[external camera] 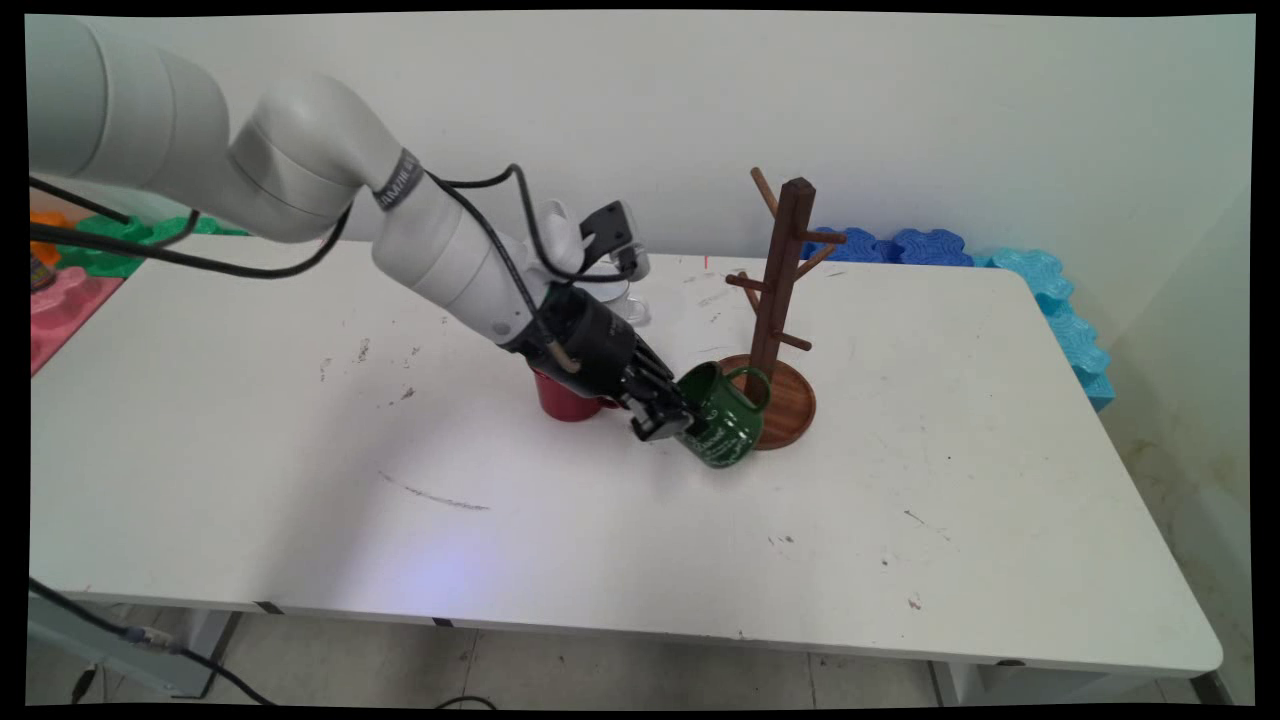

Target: Place the picked object on the table

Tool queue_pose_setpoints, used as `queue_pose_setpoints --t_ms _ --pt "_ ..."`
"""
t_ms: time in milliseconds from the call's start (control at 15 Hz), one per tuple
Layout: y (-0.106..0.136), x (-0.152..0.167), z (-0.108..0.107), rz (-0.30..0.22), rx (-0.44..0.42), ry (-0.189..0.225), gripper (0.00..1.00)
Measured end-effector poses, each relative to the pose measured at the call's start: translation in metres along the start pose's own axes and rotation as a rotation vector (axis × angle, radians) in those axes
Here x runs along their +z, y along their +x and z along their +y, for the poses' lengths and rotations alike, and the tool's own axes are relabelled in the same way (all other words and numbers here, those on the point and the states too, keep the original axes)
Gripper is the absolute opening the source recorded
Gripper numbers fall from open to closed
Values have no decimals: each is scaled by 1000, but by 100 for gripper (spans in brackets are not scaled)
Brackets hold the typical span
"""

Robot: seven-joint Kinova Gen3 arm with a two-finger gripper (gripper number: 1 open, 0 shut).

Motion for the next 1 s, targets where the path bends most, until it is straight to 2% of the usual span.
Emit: queue_pose_setpoints --t_ms 667,1000 --pt "-17 -26 -10 -116 318 59 0" --pt "-27 -33 -11 -164 454 67 0"
